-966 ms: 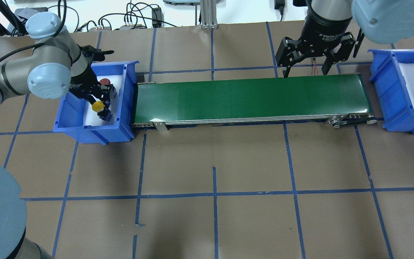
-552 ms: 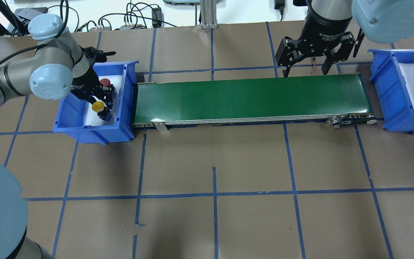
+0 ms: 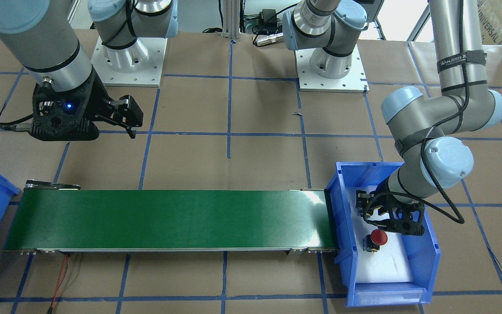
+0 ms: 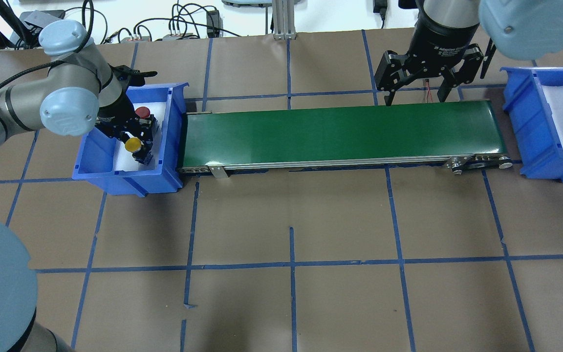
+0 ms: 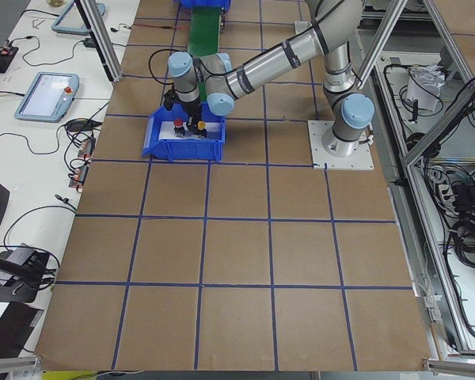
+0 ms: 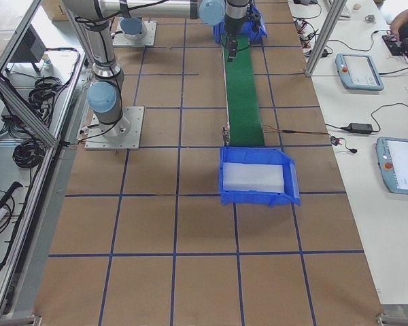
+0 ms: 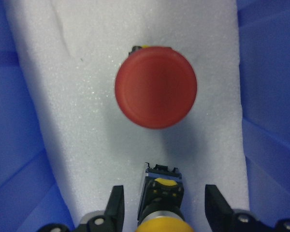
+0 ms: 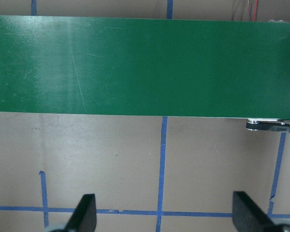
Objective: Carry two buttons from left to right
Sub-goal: 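Close the left gripper on the yellow button and lift it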
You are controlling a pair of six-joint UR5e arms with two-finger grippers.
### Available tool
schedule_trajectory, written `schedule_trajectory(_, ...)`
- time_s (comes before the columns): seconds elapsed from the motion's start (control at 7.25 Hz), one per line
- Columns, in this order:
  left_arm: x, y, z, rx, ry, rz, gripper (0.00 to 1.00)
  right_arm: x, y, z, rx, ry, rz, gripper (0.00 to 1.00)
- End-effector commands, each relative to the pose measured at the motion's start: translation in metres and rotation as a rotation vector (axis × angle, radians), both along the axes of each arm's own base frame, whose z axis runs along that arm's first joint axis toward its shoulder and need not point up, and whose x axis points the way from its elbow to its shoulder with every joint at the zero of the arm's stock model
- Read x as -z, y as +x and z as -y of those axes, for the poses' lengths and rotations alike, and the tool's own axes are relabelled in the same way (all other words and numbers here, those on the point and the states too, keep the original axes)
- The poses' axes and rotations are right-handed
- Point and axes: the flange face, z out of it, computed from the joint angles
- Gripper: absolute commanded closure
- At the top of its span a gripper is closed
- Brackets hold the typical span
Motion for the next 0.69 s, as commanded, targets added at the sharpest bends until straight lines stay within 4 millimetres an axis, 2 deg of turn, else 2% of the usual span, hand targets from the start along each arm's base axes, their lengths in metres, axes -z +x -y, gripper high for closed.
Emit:
schedule_trajectory(0.0,-0.004,-0.001,-0.007,-0.025,0.035,-0.002,0.62,0.001,-0.001,0.001,-0.001,0.000,-0.009,0.00)
schedule_trajectory(0.14,-0.012,0.000,-0.001,-0.036,0.021,0.001,0.67,0.002,-0.001,0.001,-0.001,0.002,-0.009,0.00)
schedule_trajectory(0.28,-0.025,0.000,0.001,-0.049,0.015,0.002,0.67,0.002,-0.001,0.001,-0.001,0.003,-0.010,0.00)
schedule_trajectory(0.55,-0.075,0.003,0.015,-0.072,0.006,0.004,0.67,0.002,-0.001,0.001,0.001,0.003,-0.007,0.00)
